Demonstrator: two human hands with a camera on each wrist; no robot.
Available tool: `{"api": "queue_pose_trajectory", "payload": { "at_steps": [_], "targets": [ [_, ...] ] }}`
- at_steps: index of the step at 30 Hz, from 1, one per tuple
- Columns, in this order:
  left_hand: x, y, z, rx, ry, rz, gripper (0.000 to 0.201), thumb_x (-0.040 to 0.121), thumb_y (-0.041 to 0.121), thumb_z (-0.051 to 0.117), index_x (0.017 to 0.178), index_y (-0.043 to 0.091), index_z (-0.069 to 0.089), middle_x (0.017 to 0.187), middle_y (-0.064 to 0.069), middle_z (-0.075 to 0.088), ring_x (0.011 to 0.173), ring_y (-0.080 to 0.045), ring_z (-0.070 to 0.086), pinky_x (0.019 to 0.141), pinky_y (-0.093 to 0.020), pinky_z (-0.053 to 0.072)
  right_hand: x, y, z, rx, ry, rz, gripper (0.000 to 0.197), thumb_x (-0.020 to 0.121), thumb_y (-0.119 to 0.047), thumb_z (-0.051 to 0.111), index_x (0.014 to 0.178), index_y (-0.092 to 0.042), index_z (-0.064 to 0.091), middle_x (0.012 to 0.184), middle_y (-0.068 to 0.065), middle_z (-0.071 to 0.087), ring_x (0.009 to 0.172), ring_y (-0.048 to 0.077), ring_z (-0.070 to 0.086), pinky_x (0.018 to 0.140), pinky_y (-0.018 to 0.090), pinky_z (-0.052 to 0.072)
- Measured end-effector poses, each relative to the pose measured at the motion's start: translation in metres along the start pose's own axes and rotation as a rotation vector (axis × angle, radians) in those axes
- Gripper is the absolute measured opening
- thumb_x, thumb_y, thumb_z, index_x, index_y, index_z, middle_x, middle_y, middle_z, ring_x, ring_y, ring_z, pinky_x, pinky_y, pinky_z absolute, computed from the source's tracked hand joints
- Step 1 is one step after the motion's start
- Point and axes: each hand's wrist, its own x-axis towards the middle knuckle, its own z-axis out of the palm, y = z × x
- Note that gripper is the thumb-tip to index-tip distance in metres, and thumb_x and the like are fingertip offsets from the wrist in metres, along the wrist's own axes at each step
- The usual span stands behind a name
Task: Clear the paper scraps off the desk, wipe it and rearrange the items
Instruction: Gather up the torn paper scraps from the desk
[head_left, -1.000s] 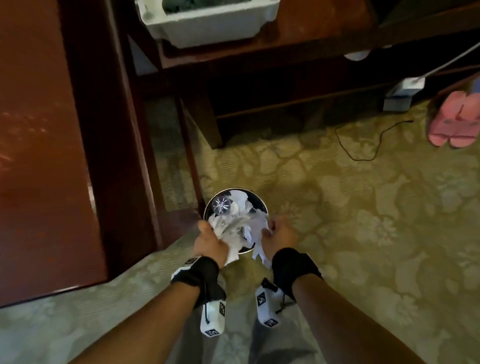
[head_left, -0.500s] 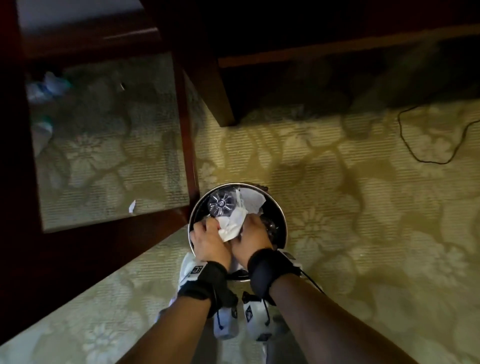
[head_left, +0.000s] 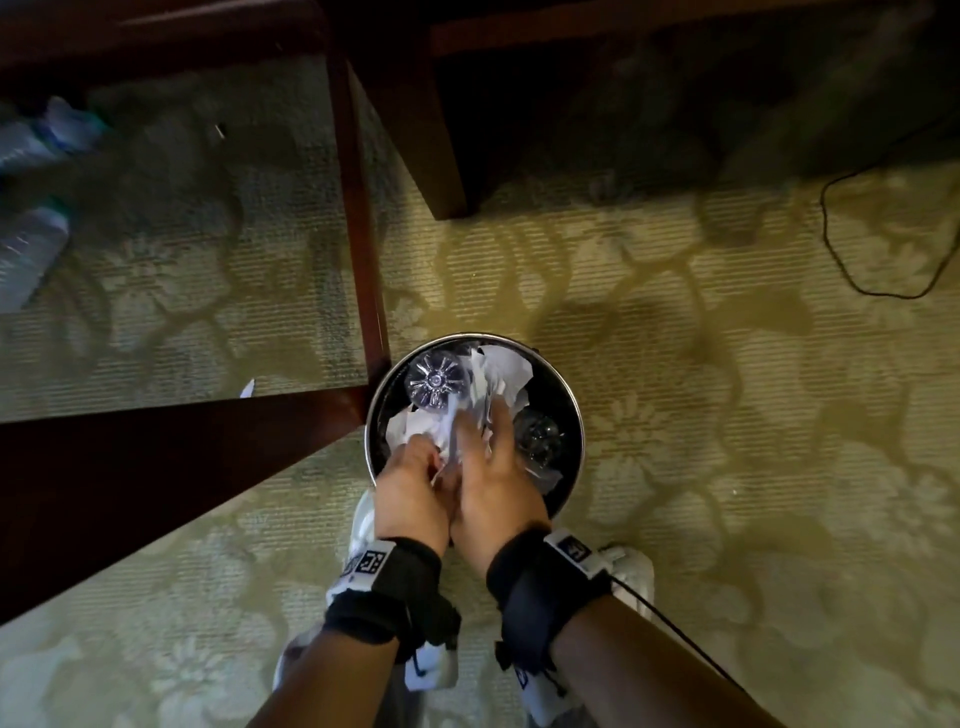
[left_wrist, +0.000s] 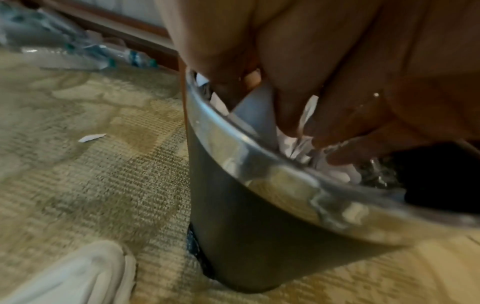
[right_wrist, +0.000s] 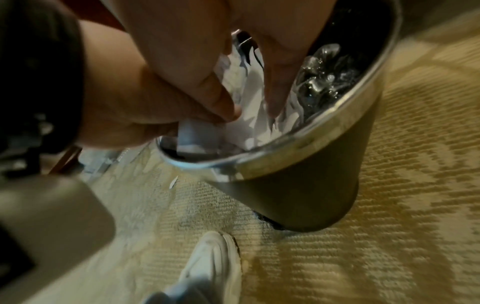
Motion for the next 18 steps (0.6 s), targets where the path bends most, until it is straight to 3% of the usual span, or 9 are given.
{"api": "queue_pose_trajectory", "payload": {
  "at_steps": [2, 5, 8, 10, 14, 18],
  "targets": [
    [0.002, 0.003, -0.001, 0.091, -0.05, 0.073, 0.006, 0.089, 0.013, 0.062, 0.084, 0.01, 0.059, 0.084, -0.009, 0.059, 0.079, -0.032, 0.061, 0.066, -0.035, 0.046, -0.008, 0.002, 0.005, -0.044, -0.031, -0.043, 0.085, 0.082, -0.019, 0.063, 0.147, -0.031, 0.01, 0.159, 0.007, -0.01, 0.137, 0.041, 0.033, 0.091, 0.046, 0.053],
    [0.013, 0.016, -0.008, 0.388, -0.108, 0.106, 0.024, 0.099, 0.02, 0.046, 0.104, 0.008, 0.066, 0.104, -0.011, 0.065, 0.1, -0.029, 0.064, 0.08, -0.034, 0.049, -0.013, -0.001, -0.001, -0.12, -0.118, -0.059, 0.09, 0.077, -0.024, 0.066, 0.151, -0.024, 0.015, 0.157, 0.009, 0.005, 0.135, 0.043, 0.033, 0.089, 0.049, 0.055],
    [0.03, 0.022, -0.006, 0.497, -0.248, 0.126, 0.03, 0.102, 0.026, 0.039, 0.111, 0.017, 0.065, 0.108, -0.009, 0.07, 0.102, -0.03, 0.066, 0.081, -0.033, 0.05, 0.0, 0.005, -0.009, -0.179, -0.331, -0.02, 0.095, 0.091, -0.017, 0.055, 0.153, -0.021, -0.016, 0.16, -0.001, -0.022, 0.148, 0.034, -0.005, 0.112, 0.049, 0.035],
    [0.04, 0.018, 0.0, 0.519, -0.34, 0.135, 0.029, 0.1, 0.027, 0.041, 0.116, 0.02, 0.063, 0.112, -0.009, 0.068, 0.106, -0.031, 0.064, 0.086, -0.034, 0.049, 0.012, 0.012, -0.008, -0.246, -0.39, 0.001, 0.096, 0.093, -0.014, 0.056, 0.152, -0.016, -0.021, 0.158, 0.0, -0.029, 0.148, 0.03, -0.016, 0.117, 0.046, 0.027],
    [0.047, 0.001, 0.012, 0.592, -0.596, 0.21, 0.039, 0.09, 0.029, 0.052, 0.128, 0.019, 0.054, 0.125, -0.005, 0.063, 0.114, -0.027, 0.061, 0.097, -0.038, 0.049, 0.033, 0.021, 0.011, -0.22, -0.417, 0.177, 0.079, 0.097, -0.013, 0.045, 0.155, -0.015, -0.009, 0.162, 0.011, -0.013, 0.15, 0.032, -0.002, 0.119, 0.042, 0.012],
    [0.049, -0.016, 0.026, 0.666, -0.75, 0.235, 0.071, 0.085, 0.043, 0.055, 0.147, 0.019, 0.029, 0.147, -0.003, 0.046, 0.131, -0.026, 0.05, 0.109, -0.042, 0.04, 0.045, 0.036, 0.035, -0.159, -0.456, 0.293, 0.075, 0.097, -0.033, 0.041, 0.155, -0.021, -0.004, 0.163, 0.007, -0.011, 0.15, 0.028, -0.005, 0.121, 0.048, 0.003]
  ]
}}
